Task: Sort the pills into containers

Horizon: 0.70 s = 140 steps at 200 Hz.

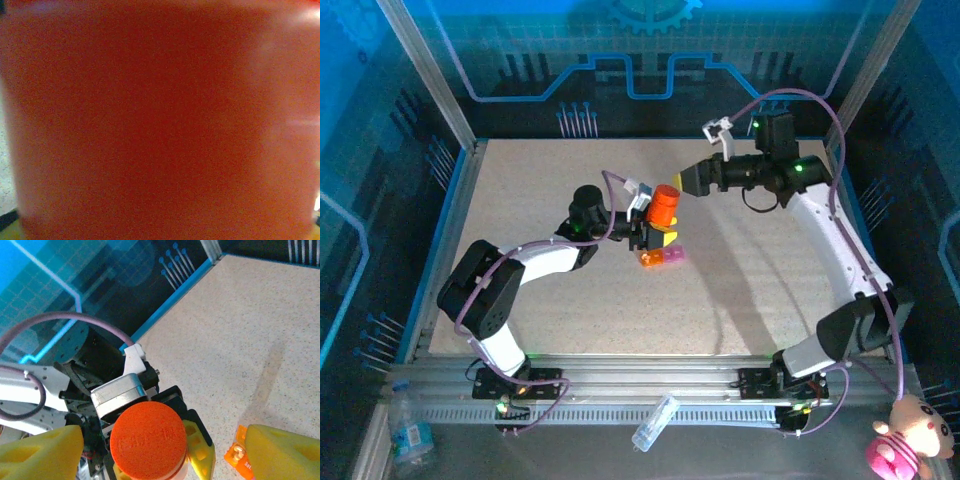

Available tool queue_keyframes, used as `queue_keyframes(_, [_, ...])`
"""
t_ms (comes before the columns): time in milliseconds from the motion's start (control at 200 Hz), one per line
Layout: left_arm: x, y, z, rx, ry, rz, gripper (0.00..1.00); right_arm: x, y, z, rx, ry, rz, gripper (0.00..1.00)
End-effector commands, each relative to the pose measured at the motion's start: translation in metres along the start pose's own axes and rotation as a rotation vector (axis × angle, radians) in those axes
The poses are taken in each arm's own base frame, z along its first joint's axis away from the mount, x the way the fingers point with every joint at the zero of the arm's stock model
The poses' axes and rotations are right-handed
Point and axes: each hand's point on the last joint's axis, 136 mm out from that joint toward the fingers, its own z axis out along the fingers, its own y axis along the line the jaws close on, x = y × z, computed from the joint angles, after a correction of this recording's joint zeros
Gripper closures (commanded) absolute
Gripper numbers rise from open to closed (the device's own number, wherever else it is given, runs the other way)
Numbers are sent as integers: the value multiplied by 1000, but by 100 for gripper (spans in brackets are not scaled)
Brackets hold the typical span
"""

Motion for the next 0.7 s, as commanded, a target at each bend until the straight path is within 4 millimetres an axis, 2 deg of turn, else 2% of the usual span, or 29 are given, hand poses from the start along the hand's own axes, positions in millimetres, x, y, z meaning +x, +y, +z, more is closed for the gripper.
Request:
queue_keyframes(0, [-14, -10, 2, 44, -9, 48, 100, 13, 14, 10, -49, 85, -37, 15])
queue_keyframes(345, [-14, -11, 1, 45, -7, 44, 100, 31, 9, 33, -72, 149, -4, 20])
queue_keyframes(405, [-14, -12, 1, 46, -7, 43, 100, 34, 8, 36, -73, 153, 4, 26])
queue_keyframes(525, [-14, -11, 1, 44, -7, 43, 100, 36, 5, 37, -75, 159, 18, 44])
queue_keyframes(615, [-14, -11, 1, 44, -7, 43, 100, 40, 4, 38, -81, 165, 30, 52])
queue_keyframes(695, [-15, -11, 1, 43, -9, 47, 100, 43, 2, 37, -77, 167, 36, 54])
